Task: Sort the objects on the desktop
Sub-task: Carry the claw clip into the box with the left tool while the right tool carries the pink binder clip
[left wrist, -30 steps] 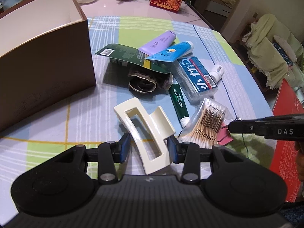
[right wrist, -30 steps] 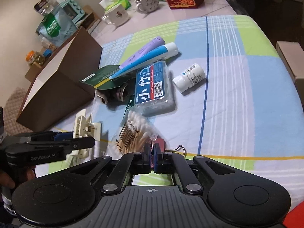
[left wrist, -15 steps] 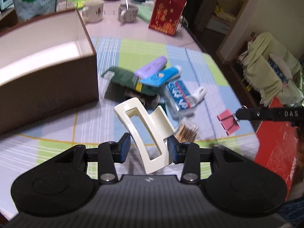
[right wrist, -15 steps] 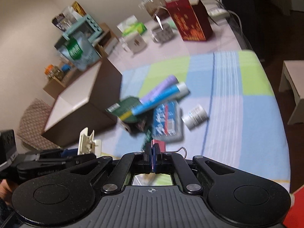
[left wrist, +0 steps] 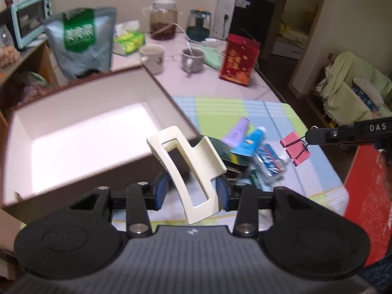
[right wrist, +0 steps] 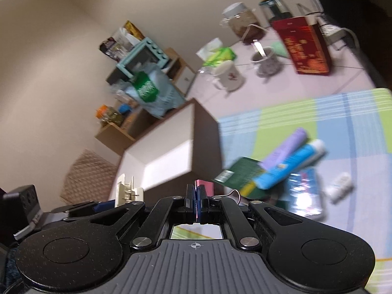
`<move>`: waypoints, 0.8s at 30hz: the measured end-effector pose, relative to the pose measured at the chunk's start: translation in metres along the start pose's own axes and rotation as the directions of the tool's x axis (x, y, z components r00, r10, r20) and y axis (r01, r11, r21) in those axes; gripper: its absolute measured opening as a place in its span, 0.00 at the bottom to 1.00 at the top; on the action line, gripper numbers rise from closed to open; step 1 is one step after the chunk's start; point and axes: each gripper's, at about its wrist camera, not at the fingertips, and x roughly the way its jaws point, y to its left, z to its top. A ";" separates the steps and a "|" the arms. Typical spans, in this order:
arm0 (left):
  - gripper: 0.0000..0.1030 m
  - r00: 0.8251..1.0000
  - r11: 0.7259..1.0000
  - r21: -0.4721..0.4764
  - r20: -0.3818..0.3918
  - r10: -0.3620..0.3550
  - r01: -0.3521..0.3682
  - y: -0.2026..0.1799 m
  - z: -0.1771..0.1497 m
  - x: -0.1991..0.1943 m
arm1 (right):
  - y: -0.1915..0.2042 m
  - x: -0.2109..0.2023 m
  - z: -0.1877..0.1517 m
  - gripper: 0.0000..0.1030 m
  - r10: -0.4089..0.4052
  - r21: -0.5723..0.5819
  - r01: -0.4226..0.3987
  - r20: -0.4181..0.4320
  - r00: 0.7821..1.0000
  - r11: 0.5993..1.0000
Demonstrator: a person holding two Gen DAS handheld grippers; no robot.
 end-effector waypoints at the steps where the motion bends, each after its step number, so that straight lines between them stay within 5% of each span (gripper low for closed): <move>1: 0.36 1.000 1.000 0.001 0.008 0.005 -0.005 0.009 0.003 -0.004 | 0.005 0.006 0.002 0.00 0.012 0.003 -0.012 0.002 1.000 1.000; 12: 0.36 0.994 0.995 0.009 0.042 0.098 -0.099 0.100 0.032 -0.018 | 0.071 0.099 0.033 0.00 0.117 -0.035 -0.117 -0.007 0.993 0.993; 24: 0.36 0.988 0.988 -0.021 0.011 0.153 -0.152 0.161 0.053 0.015 | 0.090 0.193 0.059 0.00 0.101 -0.044 -0.103 -0.052 0.994 0.994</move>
